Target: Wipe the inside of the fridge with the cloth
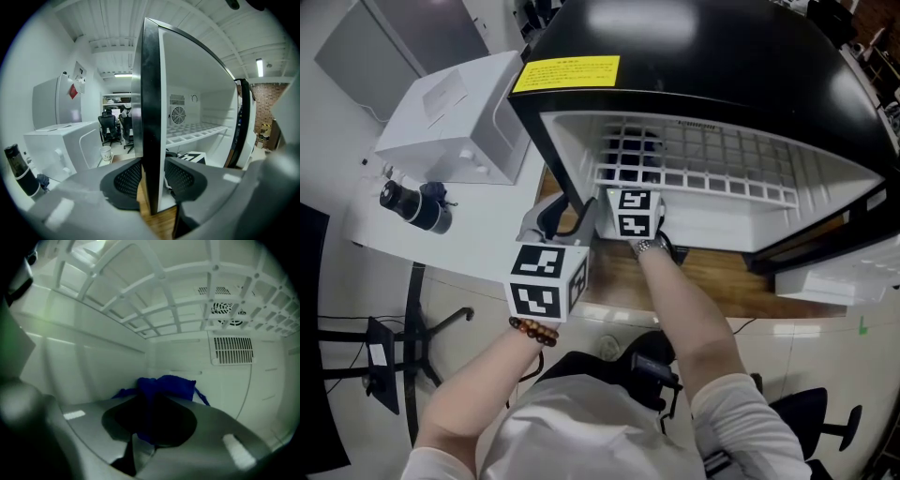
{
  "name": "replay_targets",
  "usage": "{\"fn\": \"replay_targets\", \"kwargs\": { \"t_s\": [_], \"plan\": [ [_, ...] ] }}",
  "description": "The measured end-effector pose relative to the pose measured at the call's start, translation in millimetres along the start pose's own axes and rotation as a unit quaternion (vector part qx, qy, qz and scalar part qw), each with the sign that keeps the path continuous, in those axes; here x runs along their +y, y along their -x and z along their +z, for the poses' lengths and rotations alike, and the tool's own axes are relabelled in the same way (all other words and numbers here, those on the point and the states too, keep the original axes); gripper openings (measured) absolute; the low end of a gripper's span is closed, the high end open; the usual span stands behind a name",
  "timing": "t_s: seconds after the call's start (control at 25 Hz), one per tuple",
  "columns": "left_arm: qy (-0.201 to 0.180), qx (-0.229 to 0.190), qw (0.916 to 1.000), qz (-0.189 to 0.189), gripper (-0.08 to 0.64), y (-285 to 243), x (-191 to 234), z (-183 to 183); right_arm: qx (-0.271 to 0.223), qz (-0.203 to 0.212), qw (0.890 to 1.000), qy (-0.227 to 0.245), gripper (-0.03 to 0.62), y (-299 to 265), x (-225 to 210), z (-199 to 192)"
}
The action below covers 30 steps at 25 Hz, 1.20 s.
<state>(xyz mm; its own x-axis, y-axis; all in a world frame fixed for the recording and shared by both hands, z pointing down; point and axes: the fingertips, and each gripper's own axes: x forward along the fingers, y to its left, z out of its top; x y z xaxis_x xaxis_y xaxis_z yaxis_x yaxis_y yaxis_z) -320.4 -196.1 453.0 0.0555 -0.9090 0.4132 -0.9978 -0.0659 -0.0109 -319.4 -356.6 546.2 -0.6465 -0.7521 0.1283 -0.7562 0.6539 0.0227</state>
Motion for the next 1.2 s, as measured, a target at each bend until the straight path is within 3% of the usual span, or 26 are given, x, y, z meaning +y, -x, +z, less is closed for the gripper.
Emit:
{"fn": "replay_targets", "kwargs": {
  "t_s": [0.6, 1.2],
  "plan": [
    [-0.003, 0.004, 0.9999, 0.009, 0.149, -1.7, 0.9, 0.4, 0.003, -0.019, 1.000, 0.000, 0.066, -16.4, -17.3, -6.5],
    [0.005, 0.005, 0.9995, 0.032, 0.149, -2.8, 3.2, 0.6, 0.013, -0.049, 0.999, -0.001, 0.066, 6.5, -71.6, -14.9]
  ]
}}
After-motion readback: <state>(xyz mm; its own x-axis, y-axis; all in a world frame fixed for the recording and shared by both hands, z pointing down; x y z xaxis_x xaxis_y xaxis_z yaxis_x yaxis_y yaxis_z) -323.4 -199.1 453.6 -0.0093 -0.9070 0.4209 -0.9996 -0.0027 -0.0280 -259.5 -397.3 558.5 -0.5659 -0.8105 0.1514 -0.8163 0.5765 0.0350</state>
